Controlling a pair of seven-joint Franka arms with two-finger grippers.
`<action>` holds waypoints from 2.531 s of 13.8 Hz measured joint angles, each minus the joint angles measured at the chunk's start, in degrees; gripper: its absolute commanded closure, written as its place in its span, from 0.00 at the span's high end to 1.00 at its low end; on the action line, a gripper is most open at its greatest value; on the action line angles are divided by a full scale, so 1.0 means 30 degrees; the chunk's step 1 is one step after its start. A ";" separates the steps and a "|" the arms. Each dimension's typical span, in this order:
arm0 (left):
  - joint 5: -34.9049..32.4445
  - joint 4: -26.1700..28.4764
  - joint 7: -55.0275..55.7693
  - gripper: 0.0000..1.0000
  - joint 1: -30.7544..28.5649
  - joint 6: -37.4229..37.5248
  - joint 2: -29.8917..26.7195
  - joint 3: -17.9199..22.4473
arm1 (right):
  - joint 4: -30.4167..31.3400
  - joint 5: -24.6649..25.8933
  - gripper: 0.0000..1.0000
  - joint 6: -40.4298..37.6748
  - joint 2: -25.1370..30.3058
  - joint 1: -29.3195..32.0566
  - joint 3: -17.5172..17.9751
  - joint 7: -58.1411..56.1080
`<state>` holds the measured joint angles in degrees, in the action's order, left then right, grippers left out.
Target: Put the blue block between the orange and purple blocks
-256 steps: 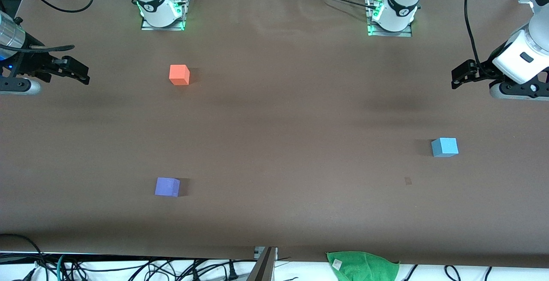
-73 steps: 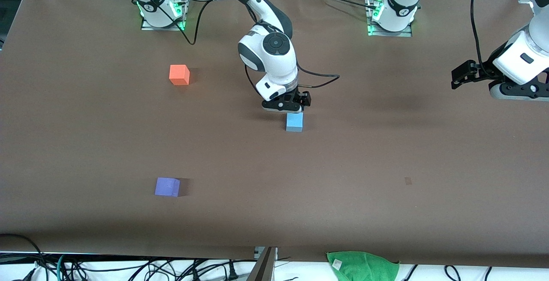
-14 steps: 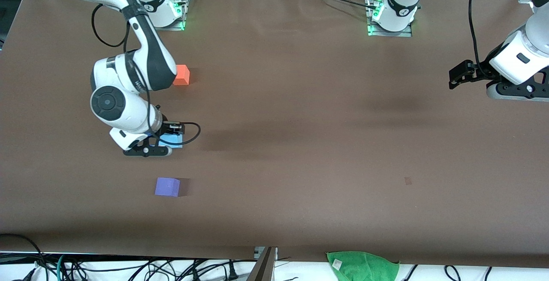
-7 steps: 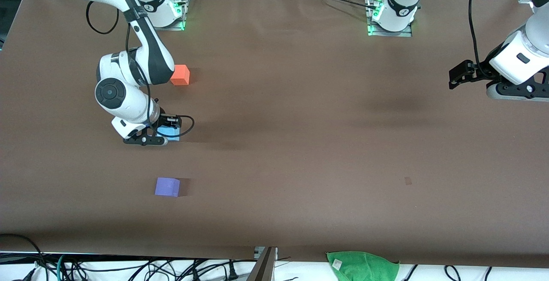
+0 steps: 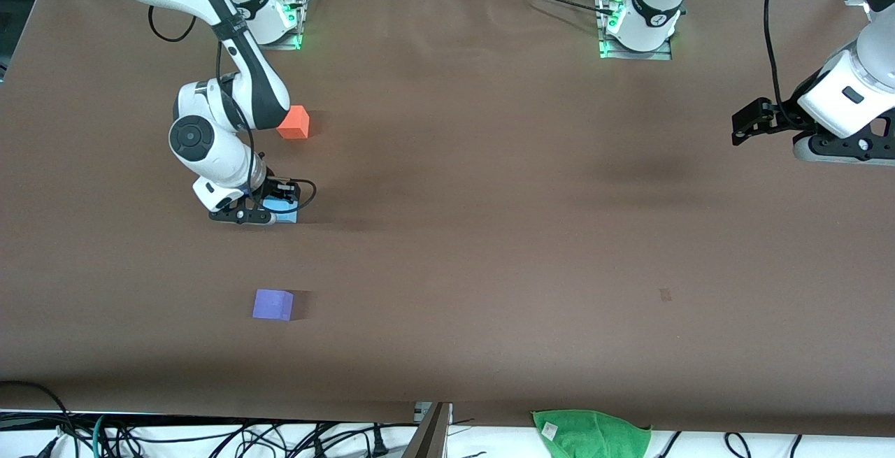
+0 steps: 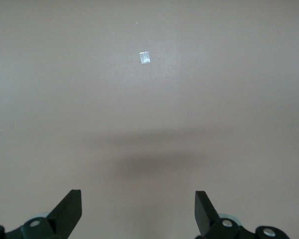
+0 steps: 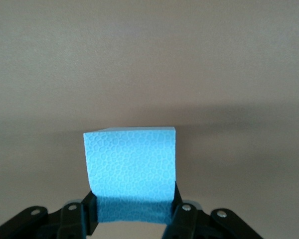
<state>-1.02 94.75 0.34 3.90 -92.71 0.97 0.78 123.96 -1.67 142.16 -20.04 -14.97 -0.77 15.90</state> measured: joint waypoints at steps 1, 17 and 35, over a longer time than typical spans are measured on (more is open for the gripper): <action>0.0000 0.0000 0.0000 1.00 0.0000 0.0000 0.0000 0.0000 | 0.0211 -0.0001 0.42 0.0303 0.0005 0.0000 0.0000 0.0001; 0.0000 -0.0002 0.0000 1.00 0.0000 0.0000 0.0000 0.0000 | 0.0144 -0.0013 1.00 0.1001 0.0828 -0.0002 -0.0056 -0.0572; 0.0000 -0.0004 0.0000 1.00 0.0000 0.0055 0.0000 0.0000 | -1.2945 0.1037 1.00 -1.5362 0.1226 0.0012 -0.1791 -0.5411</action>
<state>-1.02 94.74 0.34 3.90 -92.55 0.97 0.78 85.13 1.44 96.08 -16.36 -14.93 -6.14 -0.33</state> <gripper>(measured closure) 0.000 0.000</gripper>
